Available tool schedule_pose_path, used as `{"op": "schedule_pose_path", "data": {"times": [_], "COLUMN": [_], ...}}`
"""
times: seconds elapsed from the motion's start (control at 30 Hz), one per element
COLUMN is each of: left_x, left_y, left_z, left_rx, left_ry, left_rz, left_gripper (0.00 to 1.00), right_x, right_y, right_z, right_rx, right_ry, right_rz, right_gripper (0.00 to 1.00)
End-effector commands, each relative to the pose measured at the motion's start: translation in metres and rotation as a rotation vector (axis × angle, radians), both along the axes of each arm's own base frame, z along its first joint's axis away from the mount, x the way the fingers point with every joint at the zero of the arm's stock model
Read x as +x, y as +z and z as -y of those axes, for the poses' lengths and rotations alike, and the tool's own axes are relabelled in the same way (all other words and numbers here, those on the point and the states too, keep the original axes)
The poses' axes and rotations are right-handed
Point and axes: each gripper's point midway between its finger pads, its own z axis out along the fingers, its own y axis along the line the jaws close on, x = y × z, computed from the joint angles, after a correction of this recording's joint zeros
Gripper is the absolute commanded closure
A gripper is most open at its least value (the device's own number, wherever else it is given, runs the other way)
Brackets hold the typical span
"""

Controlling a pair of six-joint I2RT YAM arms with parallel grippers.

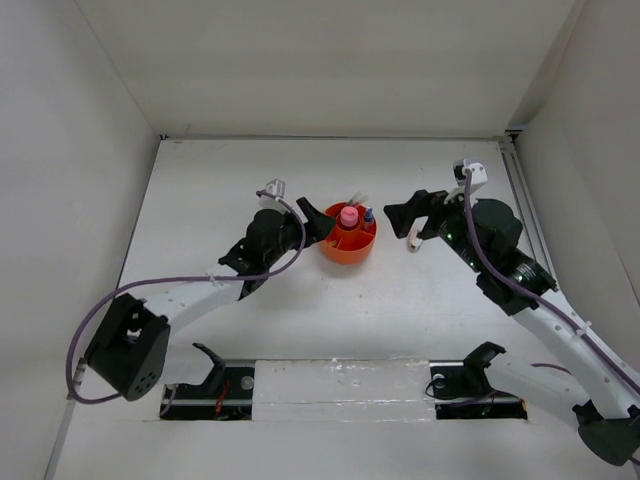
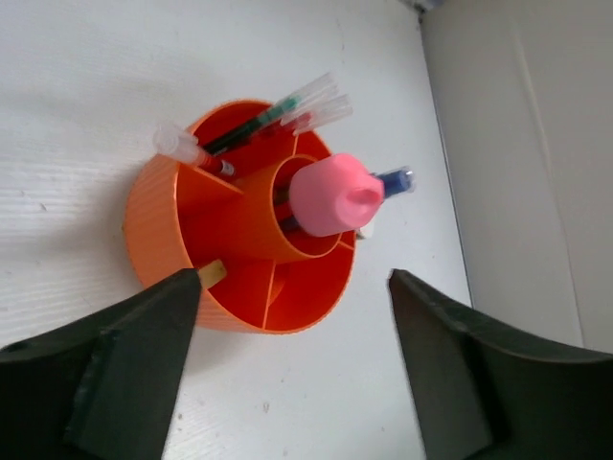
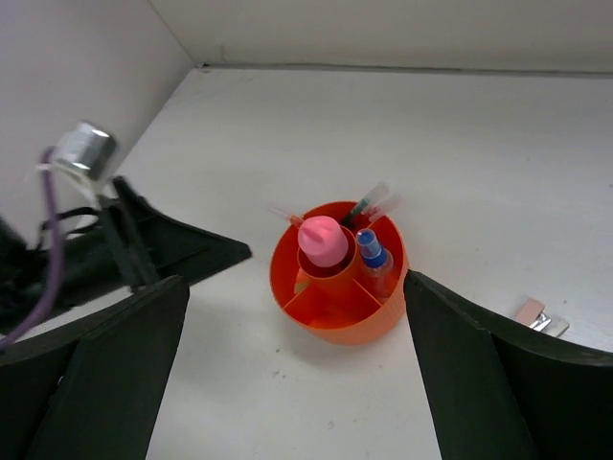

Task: Sort the stationery into containers
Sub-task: Place the stationery in the storage box.

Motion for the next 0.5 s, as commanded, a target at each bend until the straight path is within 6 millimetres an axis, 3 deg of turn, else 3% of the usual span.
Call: {"op": "schedule_pose_path", "data": {"times": [0.0, 0.03, 0.13, 0.17, 0.23, 0.3, 0.33, 0.47], "left_x": [-0.001, -0.005, -0.007, -0.008, -0.011, -0.012, -0.014, -0.023], "left_y": [0.043, 0.056, 0.067, 0.075, 0.073, 0.086, 0.079, 0.088], "left_z": [-0.021, -0.028, -0.046, -0.05, -0.061, -0.067, -0.072, -0.082], "left_rx": [-0.004, -0.007, 0.03, 0.048, 0.107, 0.125, 0.157, 0.172], "left_ry": [0.073, 0.091, 0.151, 0.158, 0.183, 0.199, 0.214, 0.219], "left_rz": [0.117, 0.129, 0.154, 0.172, 0.152, 0.161, 0.133, 0.135], "left_gripper": [0.2, 0.15, 0.0, 0.0, 0.0, 0.0, 0.0, 0.0], "right_x": [0.014, 0.022, 0.031, 0.037, 0.043, 0.052, 0.059, 0.086], "right_y": [-0.005, -0.016, -0.035, -0.041, -0.043, -0.054, -0.073, -0.124], "right_z": [0.004, 0.011, 0.028, 0.043, 0.052, 0.065, 0.066, 0.089], "right_rx": [-0.005, -0.032, -0.049, -0.059, -0.052, -0.074, -0.109, -0.206], "right_ry": [-0.078, -0.142, -0.271, -0.345, -0.4, -0.447, -0.459, -0.555], "right_rz": [-0.045, -0.086, -0.176, -0.194, -0.207, -0.238, -0.286, -0.465], "right_gripper": [0.0, 0.0, 0.0, 0.0, 0.0, 0.0, 0.0, 0.0]}}
